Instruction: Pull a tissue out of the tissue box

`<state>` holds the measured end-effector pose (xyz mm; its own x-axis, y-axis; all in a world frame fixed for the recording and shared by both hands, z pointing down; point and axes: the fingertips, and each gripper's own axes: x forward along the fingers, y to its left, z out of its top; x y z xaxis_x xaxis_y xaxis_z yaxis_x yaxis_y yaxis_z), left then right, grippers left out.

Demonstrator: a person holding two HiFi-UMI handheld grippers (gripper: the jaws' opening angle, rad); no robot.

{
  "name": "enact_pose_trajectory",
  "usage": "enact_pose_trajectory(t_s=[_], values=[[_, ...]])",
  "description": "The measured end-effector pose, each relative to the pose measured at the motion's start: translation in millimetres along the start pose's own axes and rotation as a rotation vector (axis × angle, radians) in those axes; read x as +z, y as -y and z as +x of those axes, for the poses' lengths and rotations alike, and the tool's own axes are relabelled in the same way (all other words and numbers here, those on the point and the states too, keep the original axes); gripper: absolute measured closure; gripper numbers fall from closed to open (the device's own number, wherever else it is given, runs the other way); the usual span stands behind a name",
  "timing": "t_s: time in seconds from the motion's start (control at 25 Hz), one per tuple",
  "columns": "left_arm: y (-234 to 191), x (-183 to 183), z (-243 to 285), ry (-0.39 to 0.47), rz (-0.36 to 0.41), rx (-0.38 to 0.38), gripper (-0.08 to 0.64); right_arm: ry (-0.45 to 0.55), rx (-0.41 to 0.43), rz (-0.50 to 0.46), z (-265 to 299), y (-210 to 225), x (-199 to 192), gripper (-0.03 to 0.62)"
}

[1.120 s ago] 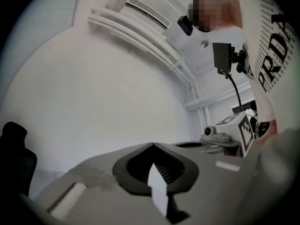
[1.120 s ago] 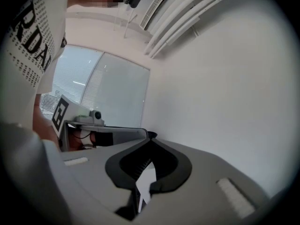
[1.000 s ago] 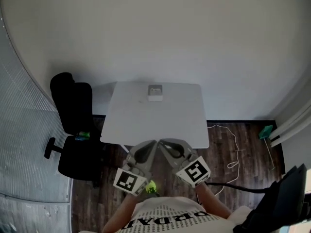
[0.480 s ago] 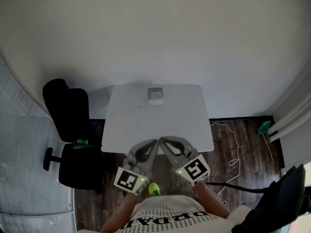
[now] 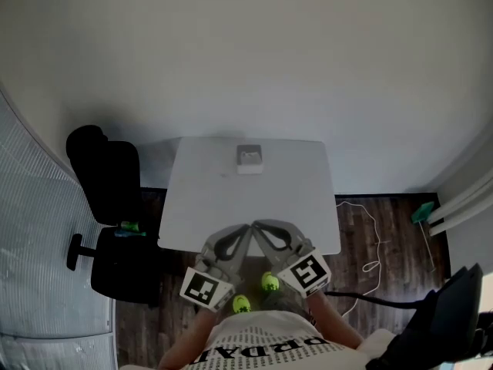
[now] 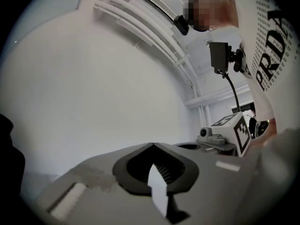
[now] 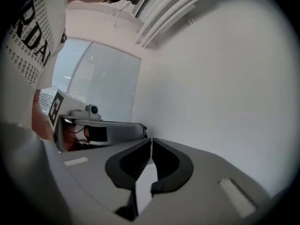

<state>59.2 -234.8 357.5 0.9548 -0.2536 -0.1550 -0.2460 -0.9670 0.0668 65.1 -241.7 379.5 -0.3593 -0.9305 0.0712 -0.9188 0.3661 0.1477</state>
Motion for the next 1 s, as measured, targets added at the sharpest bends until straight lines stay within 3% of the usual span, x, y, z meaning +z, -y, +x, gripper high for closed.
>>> enact_pose_trajectory(t_s=[0.64,1.0], values=[[-33.6,-35.4,112.3,-0.078,0.004,0.109,0.569,0.013,0.108,0.035,22.8,118.5,-23.4,0.584],[-41.7,-45.0,144.2,-0.082,0.001,0.166,0.569,0.014,0.164,0.04,23.3,148.1,-34.3,0.584]])
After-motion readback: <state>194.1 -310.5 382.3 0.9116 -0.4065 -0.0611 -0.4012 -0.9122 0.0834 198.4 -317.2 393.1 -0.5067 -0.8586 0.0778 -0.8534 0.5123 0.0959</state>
